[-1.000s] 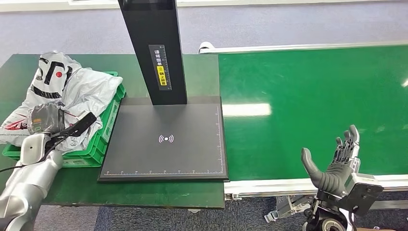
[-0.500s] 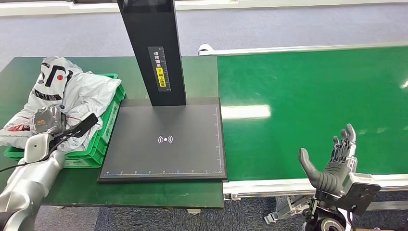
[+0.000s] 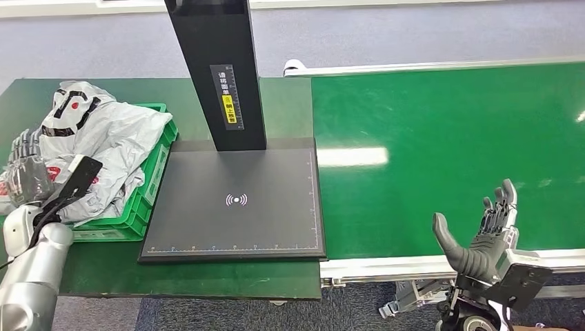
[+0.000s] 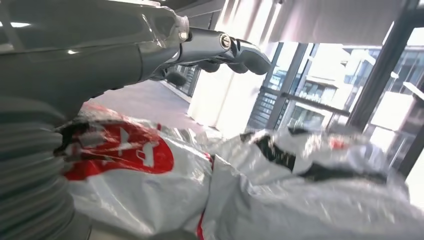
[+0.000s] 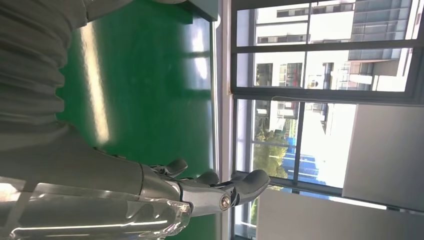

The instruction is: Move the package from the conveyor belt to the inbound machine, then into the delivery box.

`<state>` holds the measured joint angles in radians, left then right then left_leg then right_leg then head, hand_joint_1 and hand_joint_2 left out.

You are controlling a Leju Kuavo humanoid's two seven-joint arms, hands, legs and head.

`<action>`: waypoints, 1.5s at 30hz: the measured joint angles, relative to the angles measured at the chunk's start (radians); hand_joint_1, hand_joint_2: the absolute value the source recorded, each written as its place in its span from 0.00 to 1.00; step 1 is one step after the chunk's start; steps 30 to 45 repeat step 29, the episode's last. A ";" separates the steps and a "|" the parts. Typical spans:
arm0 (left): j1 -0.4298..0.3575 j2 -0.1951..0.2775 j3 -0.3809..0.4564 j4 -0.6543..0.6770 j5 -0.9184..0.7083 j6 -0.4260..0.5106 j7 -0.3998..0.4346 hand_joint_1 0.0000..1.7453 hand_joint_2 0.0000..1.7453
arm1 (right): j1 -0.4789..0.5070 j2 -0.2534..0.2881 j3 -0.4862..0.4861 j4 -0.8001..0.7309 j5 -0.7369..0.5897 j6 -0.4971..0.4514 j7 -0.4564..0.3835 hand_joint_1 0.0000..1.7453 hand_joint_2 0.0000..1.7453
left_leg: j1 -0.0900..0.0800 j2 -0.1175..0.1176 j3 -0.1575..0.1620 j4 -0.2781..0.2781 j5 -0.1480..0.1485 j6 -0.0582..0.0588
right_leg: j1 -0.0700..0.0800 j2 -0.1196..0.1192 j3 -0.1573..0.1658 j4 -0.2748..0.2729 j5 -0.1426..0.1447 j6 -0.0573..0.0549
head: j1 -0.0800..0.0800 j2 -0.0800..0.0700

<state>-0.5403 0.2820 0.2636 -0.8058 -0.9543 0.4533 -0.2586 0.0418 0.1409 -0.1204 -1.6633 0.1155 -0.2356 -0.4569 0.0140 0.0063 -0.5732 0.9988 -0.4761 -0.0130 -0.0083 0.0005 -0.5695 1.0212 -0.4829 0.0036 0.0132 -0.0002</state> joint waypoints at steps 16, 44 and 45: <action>0.179 -0.089 0.033 -0.463 0.291 -0.118 -0.102 0.00 1.00 | 0.016 0.001 -0.015 -0.014 -0.007 -0.012 0.000 0.00 1.00 | 0.000 0.000 -0.004 0.000 0.000 0.000 | 0.000 0.000 -0.004 0.000 0.000 0.000 | 0.000 0.000; 0.415 -0.269 -0.212 -0.793 0.743 -0.346 -0.304 0.00 1.00 | 0.002 0.001 0.044 0.031 0.019 0.070 0.039 0.00 1.00 | -0.001 -0.001 -0.005 0.000 -0.001 0.000 | -0.001 0.000 -0.004 -0.001 0.000 0.000 | 0.000 0.000; 0.415 -0.269 -0.212 -0.793 0.743 -0.346 -0.304 0.00 1.00 | 0.002 0.001 0.044 0.031 0.019 0.070 0.039 0.00 1.00 | -0.001 -0.001 -0.005 0.000 -0.001 0.000 | -0.001 0.000 -0.004 -0.001 0.000 0.000 | 0.000 0.000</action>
